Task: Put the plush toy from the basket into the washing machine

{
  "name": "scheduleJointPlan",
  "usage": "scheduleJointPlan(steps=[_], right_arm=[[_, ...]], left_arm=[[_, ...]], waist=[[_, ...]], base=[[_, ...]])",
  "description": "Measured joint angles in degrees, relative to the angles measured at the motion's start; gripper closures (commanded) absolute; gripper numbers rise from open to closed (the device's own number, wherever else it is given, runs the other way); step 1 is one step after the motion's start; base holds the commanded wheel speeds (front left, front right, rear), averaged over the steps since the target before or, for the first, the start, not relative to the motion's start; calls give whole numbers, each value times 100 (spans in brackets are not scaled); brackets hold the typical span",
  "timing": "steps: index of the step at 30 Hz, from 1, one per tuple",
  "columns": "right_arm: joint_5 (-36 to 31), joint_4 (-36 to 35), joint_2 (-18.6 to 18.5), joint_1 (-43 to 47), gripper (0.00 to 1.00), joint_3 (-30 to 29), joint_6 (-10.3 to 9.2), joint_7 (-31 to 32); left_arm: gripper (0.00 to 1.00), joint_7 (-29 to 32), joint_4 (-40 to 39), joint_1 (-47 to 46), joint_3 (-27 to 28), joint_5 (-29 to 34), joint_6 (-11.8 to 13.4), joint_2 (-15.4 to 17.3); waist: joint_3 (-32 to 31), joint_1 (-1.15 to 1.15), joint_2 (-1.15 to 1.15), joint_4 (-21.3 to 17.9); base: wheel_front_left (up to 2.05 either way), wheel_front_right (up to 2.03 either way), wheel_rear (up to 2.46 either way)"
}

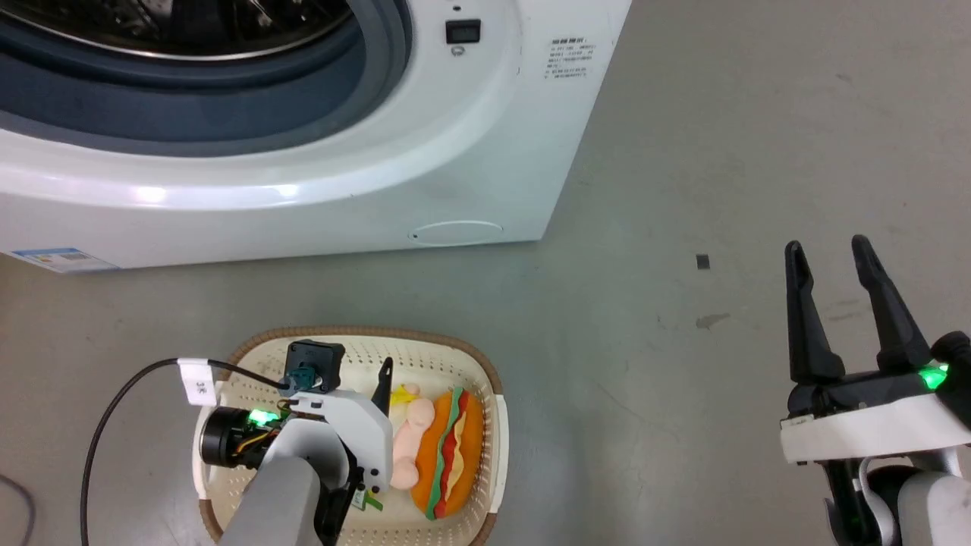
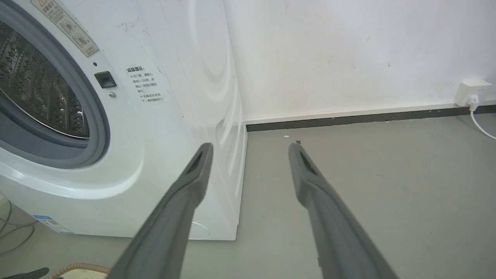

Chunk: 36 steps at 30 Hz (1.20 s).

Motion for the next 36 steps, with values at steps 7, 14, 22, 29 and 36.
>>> scheduleJointPlan(steps=[7,14,22,29,36], right_arm=[[114,-126,0,-147,0,-2,0,-94],[287,-256,0,-318,0,-43,0,-176],[392,-380,0,-481,0,-60,0,-254],[555,-490,0,-628,0,-81,0,-353],[693,-590,0,-766,0,-105,0,-439]], left_arm=[[0,14,411,-299,-151,-59,-20,91],[0,44,810,-633,-303,-165,-20,120],[0,55,1280,-955,-475,-285,-20,174],[0,103,1689,-1199,-617,-391,-21,224],[0,109,2094,-1493,-750,-521,-24,269]], waist=[[415,0,0,-111],[824,1,0,-187],[1250,0,0,-249],[1585,0,0,-306],[1906,0,0,-353]], base=[[0,0,0],[0,0,0],[0,0,0],[0,0,0],[0,0,0]])
